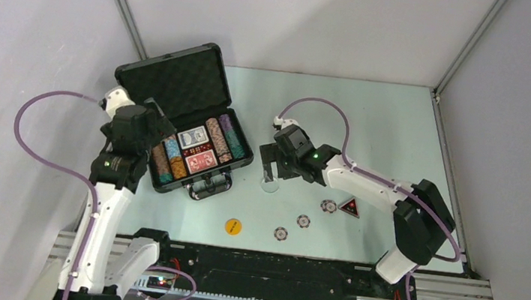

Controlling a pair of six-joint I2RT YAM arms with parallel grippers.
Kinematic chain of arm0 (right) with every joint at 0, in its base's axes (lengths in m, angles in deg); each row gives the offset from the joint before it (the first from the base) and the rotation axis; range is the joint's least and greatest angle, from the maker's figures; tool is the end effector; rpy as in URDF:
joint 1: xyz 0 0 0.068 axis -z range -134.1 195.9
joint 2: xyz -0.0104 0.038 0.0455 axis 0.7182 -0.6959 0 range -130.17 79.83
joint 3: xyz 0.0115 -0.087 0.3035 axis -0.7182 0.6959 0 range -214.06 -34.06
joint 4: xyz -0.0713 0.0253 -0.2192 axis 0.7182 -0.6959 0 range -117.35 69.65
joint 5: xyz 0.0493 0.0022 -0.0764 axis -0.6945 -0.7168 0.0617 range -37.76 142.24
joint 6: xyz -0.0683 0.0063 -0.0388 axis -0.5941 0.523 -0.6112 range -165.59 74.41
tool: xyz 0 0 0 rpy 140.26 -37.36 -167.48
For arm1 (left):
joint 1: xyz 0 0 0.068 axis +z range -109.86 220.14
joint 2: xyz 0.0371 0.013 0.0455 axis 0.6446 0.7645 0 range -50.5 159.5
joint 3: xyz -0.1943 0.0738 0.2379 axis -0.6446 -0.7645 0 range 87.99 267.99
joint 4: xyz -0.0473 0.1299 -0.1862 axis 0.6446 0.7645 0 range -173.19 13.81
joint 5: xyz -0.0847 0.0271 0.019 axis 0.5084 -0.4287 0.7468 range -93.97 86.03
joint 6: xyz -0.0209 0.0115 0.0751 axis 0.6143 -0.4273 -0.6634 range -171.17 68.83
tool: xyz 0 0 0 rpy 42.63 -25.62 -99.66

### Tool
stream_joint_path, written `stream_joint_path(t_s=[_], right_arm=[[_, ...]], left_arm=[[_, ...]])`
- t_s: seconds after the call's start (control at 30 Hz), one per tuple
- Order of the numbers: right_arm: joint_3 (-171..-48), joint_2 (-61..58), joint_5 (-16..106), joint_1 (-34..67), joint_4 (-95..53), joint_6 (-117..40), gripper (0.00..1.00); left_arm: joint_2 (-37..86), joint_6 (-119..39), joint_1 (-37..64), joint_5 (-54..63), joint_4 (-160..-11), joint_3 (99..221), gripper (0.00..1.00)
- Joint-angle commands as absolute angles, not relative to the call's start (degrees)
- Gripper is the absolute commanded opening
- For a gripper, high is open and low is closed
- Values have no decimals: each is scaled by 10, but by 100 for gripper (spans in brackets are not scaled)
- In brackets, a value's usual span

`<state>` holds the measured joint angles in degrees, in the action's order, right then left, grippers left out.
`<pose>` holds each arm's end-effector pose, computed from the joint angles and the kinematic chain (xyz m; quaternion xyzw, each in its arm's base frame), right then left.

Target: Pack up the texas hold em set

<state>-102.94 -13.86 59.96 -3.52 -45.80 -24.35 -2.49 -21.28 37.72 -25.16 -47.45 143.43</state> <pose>0.2337 0.2590 0.2778 -0.2063 0.9157 0.1444 0.3133 0.1389 0.0186 0.3647 -0.2919 0.7974 0.0114 0.5280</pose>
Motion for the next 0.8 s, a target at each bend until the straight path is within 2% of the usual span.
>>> stream_joint_path(t_s=[0.0, 0.43, 0.63, 0.77], right_arm=[[-1035, -167, 620, -39, -442, -209, 99], [-1036, -247, 610, -45, -410, -180, 98], [-1034, -191, 698, -21, -486, -163, 97], [-987, -108, 743, 45, -546, -129, 97]], left_arm=[[-53, -170, 396, -275, -463, 1422, 100], [-36, -195, 397, -224, -463, 1408, 100], [-35, -206, 397, -211, -464, 1410, 100], [-30, -207, 397, -193, -465, 1409, 100]])
